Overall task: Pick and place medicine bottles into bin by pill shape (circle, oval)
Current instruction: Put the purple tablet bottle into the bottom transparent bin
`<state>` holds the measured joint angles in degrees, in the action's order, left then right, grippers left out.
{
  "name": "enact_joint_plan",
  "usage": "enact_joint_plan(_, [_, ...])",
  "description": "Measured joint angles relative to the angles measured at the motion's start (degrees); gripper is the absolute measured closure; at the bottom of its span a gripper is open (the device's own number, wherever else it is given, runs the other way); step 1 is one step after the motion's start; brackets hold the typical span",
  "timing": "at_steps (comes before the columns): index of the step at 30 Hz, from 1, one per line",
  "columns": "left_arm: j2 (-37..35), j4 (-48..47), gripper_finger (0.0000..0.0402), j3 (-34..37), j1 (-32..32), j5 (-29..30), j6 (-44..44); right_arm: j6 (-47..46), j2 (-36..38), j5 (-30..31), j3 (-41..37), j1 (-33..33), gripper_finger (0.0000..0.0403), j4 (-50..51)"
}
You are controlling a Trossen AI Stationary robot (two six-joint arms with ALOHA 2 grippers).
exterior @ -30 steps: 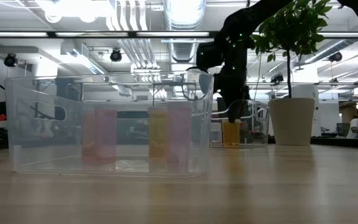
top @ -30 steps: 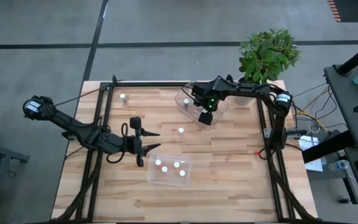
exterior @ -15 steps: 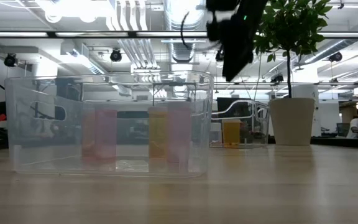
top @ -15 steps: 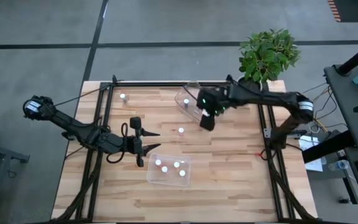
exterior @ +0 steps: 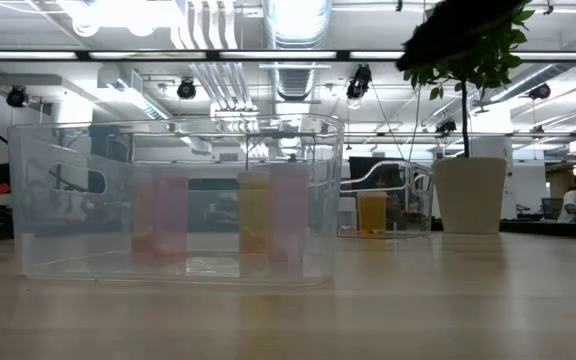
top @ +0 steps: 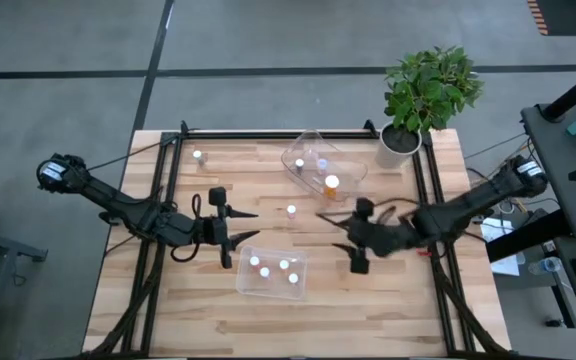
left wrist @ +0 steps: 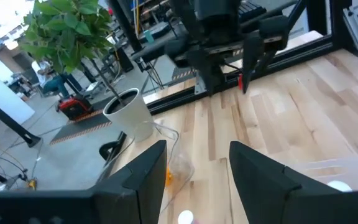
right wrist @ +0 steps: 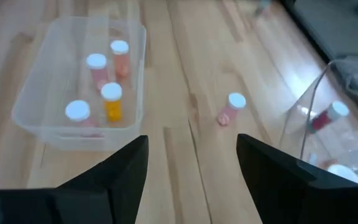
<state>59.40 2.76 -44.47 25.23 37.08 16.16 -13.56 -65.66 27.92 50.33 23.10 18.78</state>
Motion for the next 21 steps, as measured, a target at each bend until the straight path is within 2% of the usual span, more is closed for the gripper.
enact_joint_plan(3, [0.73, 0.52, 0.0242, 0.03, -0.02, 0.0, -1.93, 0.57, 3.17, 4.55, -5.33, 4.51, 0.0168, -5.66])
enact_joint_plan(6, [2.34, 4.1, 0.0242, 0.04, -0.02, 0.02, -3.32, 3.04, 6.91, 5.13, -9.38, 6.66, 0.0168, -10.64])
enact_joint_plan(12, [8.67, 10.81, 0.0242, 0.04, -0.04, 0.02, -6.93, 16.24, 14.32, 5.04, -18.37, 5.28, 0.0168, -26.83])
enact_joint_plan(17, [14.97, 19.57, 0.0242, -0.21, -0.56, 0.02, -6.89, 21.57, 20.72, -0.58, -24.76, 0.89, 0.0168, -33.43])
enact_joint_plan(21, [18.4, 20.28, 0.0242, -1.82, -2.37, -0.03, -9.6, 21.79, 26.09, -5.71, -29.13, -3.9, 0.0168, -35.71])
